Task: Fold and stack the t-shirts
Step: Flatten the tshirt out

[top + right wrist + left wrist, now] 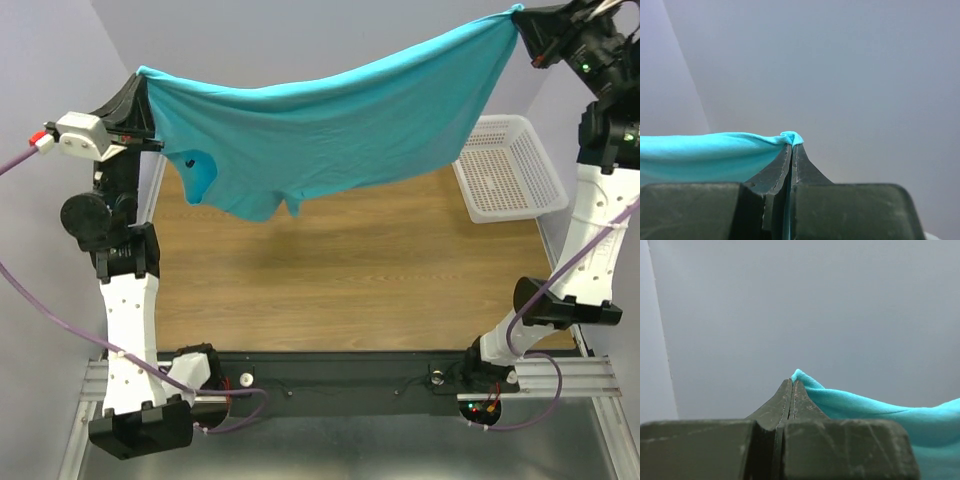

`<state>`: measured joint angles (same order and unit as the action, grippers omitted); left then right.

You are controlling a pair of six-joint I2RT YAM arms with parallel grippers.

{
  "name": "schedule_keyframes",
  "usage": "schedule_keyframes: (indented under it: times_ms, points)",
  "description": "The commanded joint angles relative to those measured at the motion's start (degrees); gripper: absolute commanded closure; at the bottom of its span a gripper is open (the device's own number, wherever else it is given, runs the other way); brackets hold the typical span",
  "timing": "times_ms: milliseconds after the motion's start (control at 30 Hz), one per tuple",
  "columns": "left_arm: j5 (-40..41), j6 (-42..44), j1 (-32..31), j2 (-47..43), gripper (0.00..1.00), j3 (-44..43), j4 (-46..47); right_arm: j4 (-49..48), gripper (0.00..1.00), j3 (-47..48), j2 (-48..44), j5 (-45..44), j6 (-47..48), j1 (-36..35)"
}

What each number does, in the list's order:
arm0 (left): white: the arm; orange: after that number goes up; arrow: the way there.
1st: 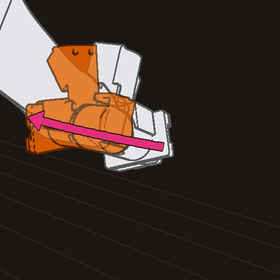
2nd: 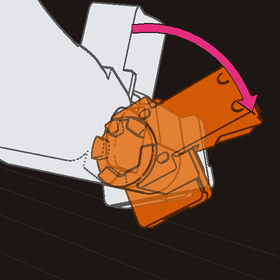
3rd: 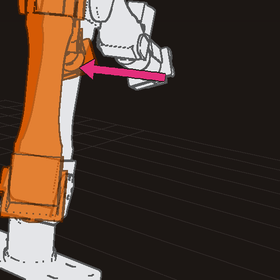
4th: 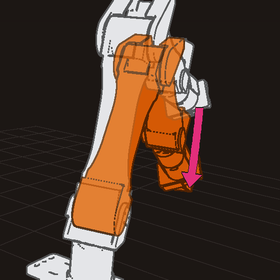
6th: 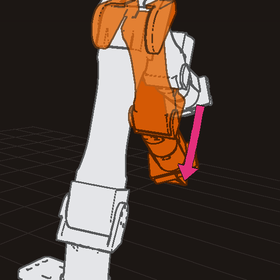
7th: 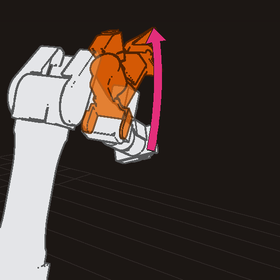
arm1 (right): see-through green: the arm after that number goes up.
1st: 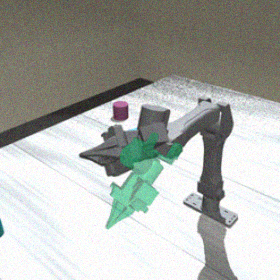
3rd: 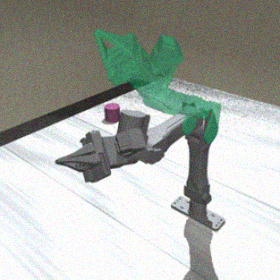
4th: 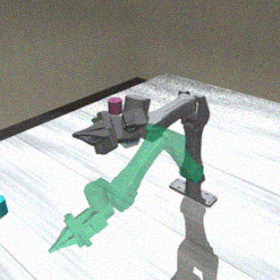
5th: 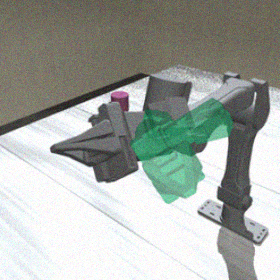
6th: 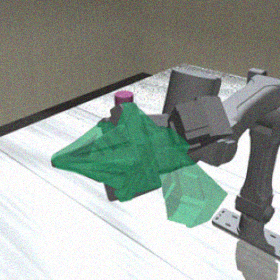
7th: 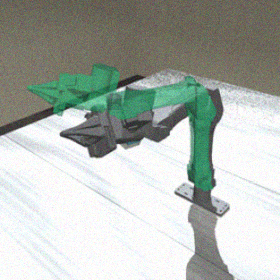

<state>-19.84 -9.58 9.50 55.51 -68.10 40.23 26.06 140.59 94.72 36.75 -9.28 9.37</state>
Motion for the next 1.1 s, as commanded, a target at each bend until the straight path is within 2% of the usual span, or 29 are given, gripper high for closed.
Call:
schedule_keyframes:
  times_ms: [0,200,333,467,500,633,733,833,867,967,1067]
  points:
    - [5.2,-3.4,0.3,-2.1,1.0,-3.6,3.5,-1.9,1.0,2.2,-1.1,2.3,-5.1,2.7]
    - [6.7,-4.6,0.4,-1.1,1.0,-4.8,0.1,-1.8,0.99,-1.5,-2.3,1.4,-4.6,3.5]
    - [5.2,-5.0,0.3,1.4,1.0,-1.3,-1.9,-2.2,0.99,-9.8,-2.3,3.2,-4.0,3.4]
    - [-0.5,-7.0,0.3,5.7,1.0,5.2,-0.4,-5.2,0.99,-22.1,-2.9,4.7,-3.1,2.6]
    - [-1.2,-7.5,0.3,6.5,1.0,8.6,0.5,-5.8,1.0,-27.8,-3.0,4.6,-2.6,2.2]
    - [-3.2,-9.8,0.3,11.5,1.0,17.1,8.3,-11.6,0.99,-42.0,-3.0,1.5,1.1,-1.7]
    - [-3.7,-10.3,-0.3,18.5,1.0,20.8,10.9,-17.1,0.99,-50.4,0.0,-1.5,1.9,-4.2]
    - [-3.5,-9.8,-1.0,27.4,1.0,20.7,11.5,-21.0,0.99,-54.4,5.6,-4.4,2.4,-5.9]
    - [-2.4,-10.0,-1.1,31.7,1.0,19.8,11.5,-25.3,0.99,-55.2,8.9,-5.6,2.2,-6.3]
    - [-0.7,-11.1,-1.1,39.3,1.0,17.3,11.4,-28.6,0.99,-54.5,13.7,-6.8,2.2,-7.0]
    - [0.2,-11.8,-1.1,46.0,1.0,10.6,8.7,-29.2,0.99,-51.3,19.6,-9.3,3.5,-8.0]
